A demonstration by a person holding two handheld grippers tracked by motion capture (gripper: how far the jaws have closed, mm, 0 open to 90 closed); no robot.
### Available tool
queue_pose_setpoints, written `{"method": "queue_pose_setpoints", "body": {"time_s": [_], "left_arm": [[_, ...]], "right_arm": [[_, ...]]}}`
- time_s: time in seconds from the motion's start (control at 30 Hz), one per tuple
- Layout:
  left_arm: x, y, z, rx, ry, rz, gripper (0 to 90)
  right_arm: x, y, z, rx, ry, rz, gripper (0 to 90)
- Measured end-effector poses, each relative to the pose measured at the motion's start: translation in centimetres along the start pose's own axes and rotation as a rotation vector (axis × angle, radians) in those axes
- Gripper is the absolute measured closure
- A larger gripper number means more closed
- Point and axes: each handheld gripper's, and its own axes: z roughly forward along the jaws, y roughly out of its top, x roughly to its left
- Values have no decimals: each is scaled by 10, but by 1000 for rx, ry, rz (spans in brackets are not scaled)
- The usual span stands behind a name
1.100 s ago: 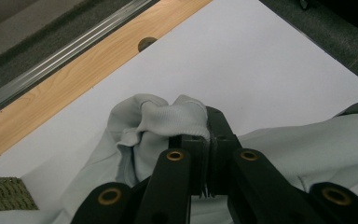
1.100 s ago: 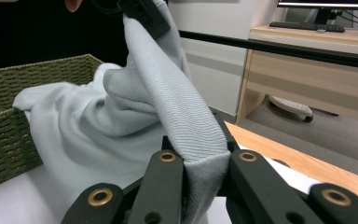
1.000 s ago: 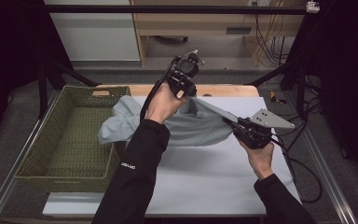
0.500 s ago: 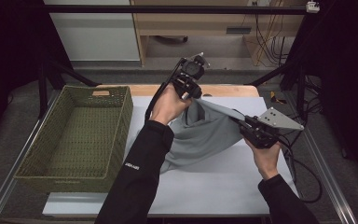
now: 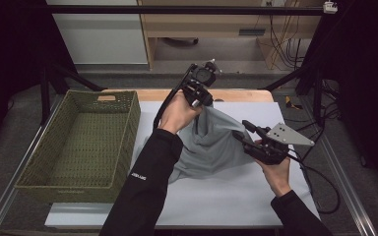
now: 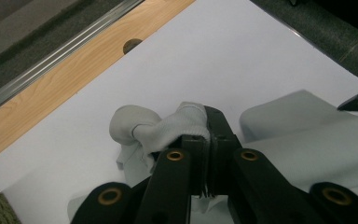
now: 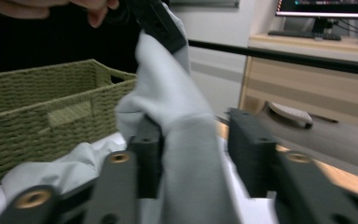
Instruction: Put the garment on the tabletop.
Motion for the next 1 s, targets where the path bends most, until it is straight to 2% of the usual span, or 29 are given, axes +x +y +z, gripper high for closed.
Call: {"method": "queue_pose_setpoints", "body": {"time_s": [0.03,0.13,0.17,0.23,0.27,0.37,0.4,0.43,0.5,0.53,0.57,0.6,0.63,0.77,0.8,0.83,0.9,0.93,1.0], "left_arm": [[1,-1,0,6,1,4,871],[3,-7,3,6,3,6,871],[3,-7,3,6,3,6,871],[3,-12,5,2,3,5,871],[3,-14,6,0,5,8,871],[3,-21,8,1,0,33,871],[2,-24,8,-2,-2,38,871],[3,-26,9,7,-3,54,870],[2,-31,11,-4,-3,55,870],[2,-33,12,-14,-1,49,870],[2,-36,12,-9,-4,60,870],[2,-38,12,-13,1,60,870],[2,-41,12,-20,0,62,869],[2,-49,12,-36,0,60,869],[2,-51,12,-34,-5,68,869],[2,-53,12,-44,-5,58,868],[1,-58,12,-59,-11,63,868],[1,-60,13,-63,-13,74,867],[-1,-65,15,-63,-21,69,866]], "right_arm": [[0,0,0,0,0,0,433],[-1,-8,-9,-28,-18,37,161],[-1,-8,-9,-28,-18,37,161],[-3,-11,-15,-36,-17,68,108],[-4,-13,-18,-40,-24,64,89],[-7,-21,-27,-33,-42,72,60],[-10,-24,-30,-34,-53,53,51],[-10,-26,-32,-38,-57,77,43],[-14,-32,-37,-46,-68,84,26],[-15,-34,-39,-46,-76,102,21],[-17,-37,-41,-46,-83,90,18],[-19,-41,-44,-44,-79,78,13],[-19,-43,-45,-47,-76,102,10],[-20,-51,-51,-31,-83,120,7],[-21,-54,-53,-27,-89,101,6],[-21,-56,-54,-28,-87,102,6],[-19,-58,-56,-30,-78,142,7],[-20,-60,-56,-38,-76,125,7],[-21,-64,-58,-32,-73,117,6]]}}
